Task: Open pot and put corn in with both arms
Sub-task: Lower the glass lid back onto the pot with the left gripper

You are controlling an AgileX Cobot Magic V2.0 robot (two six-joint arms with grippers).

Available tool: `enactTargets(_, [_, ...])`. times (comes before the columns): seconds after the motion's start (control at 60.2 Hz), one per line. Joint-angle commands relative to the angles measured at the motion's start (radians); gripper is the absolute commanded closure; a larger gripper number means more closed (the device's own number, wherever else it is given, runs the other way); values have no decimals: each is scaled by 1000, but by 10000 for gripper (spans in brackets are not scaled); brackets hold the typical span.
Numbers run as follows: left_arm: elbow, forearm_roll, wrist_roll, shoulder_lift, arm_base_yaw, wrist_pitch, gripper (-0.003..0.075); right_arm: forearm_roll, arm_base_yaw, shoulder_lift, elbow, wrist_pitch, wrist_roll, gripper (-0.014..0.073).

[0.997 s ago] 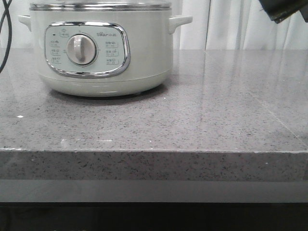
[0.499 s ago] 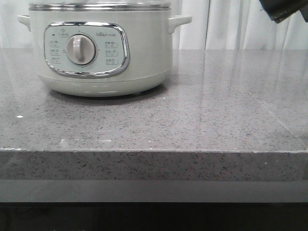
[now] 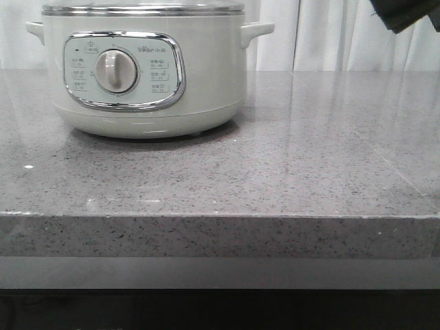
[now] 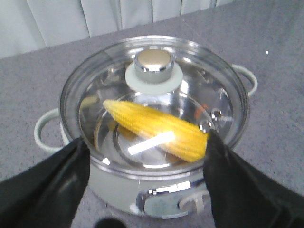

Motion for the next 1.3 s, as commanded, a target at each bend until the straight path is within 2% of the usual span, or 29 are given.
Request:
enactTargets(0.0, [61,-21,0,-96,-5,-55,219,19,-2,-2,-26,-62,-1,13])
enactTargets(0.382, [420,-31,0,-379,-5,-57,223,19,-2,-2,-26,-62,-1,13])
enactTargets(0.549, [495,-31,0,-447,-5,-57,277,19,-2,-2,-26,-62,-1,13])
enactTargets(0.648, [505,-31,0,-457,-5,-57,342,19,-2,-2,-26,-60,-1,32])
enactTargets(0.715, [505,-31,0,-457,-5,-59,398,19,-2,-2,-26,-60,-1,109])
enactTargets(0.864, [505,-31,0,-455,-5,-88,554,19,-2,-2,-26,-60,-1,403])
enactTargets(0.997, [505,-31,0,-455,-5,-104,652,19,-2,-2,-26,-60,-1,589])
enactTargets(1.08, [505,-31,0,-455,-5,-106,700,19,-2,-2,-26,-60,-1,665])
enactTargets(1.164, [505,-31,0,-455,-5,-106,738,19,-2,-2,-26,-60,-1,662])
enactTargets(1.28, [505,-31,0,-455,-5,-106,741,19,-2,-2,-26,-60,-1,662])
